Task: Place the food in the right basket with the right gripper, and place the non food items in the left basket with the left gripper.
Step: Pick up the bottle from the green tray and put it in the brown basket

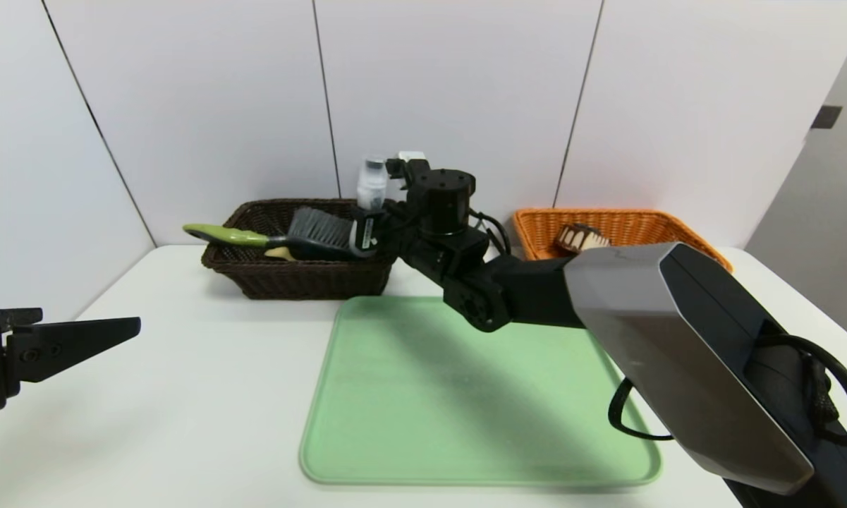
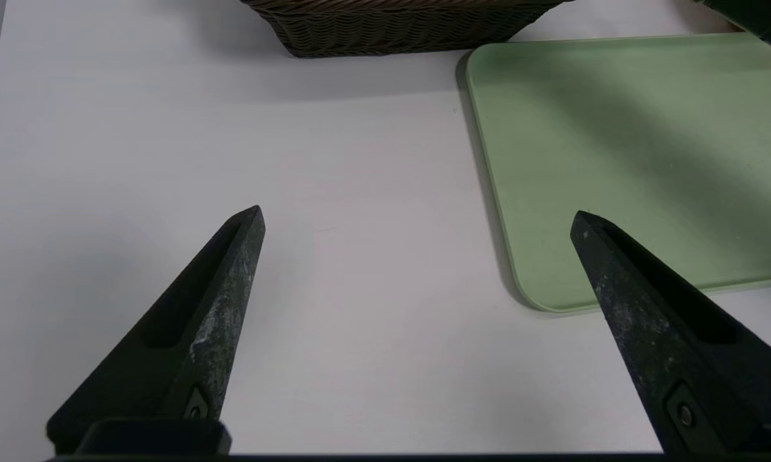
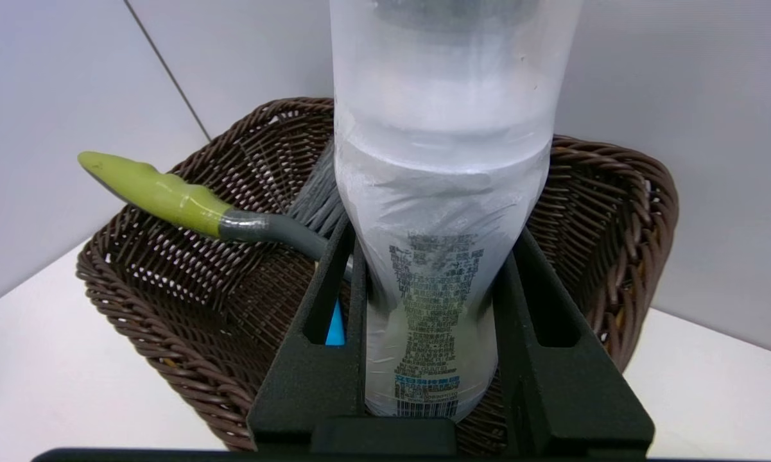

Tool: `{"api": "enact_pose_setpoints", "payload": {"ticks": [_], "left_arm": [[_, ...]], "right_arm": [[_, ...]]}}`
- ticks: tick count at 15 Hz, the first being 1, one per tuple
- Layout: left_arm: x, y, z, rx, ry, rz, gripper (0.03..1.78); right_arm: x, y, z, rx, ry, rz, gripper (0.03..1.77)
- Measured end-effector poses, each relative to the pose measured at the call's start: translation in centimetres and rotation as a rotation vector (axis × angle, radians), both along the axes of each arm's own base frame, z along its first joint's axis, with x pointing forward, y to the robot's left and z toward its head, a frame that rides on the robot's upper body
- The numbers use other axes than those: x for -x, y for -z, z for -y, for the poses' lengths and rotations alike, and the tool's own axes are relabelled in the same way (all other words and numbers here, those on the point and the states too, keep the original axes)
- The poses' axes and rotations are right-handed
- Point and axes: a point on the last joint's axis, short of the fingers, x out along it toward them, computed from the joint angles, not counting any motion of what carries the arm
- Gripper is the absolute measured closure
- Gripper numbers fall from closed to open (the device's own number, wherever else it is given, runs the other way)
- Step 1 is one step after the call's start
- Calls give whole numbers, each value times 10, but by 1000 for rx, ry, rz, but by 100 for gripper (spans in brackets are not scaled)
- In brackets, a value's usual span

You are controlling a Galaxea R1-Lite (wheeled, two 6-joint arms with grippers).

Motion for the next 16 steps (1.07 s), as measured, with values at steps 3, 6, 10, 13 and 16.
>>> {"api": "enact_pose_setpoints", "payload": {"ticks": [3,6,10,13,16], "left_arm": [[0,1,0,0,2,-1,12],[1,1,0,0,2,-1,12],[1,1,0,0,2,0,12],[2,1,-1,0,1,-1,12],[2,1,-1,0,2,1,12]], "right_arm": [[-1,2,1,6,1,2,124],[-3,5,1,24,5,9,124],[-5,7,3,26,10,7,124],[-6,7,4,26,12,6,124],[-7,8,4,26,13,6,124]]}}
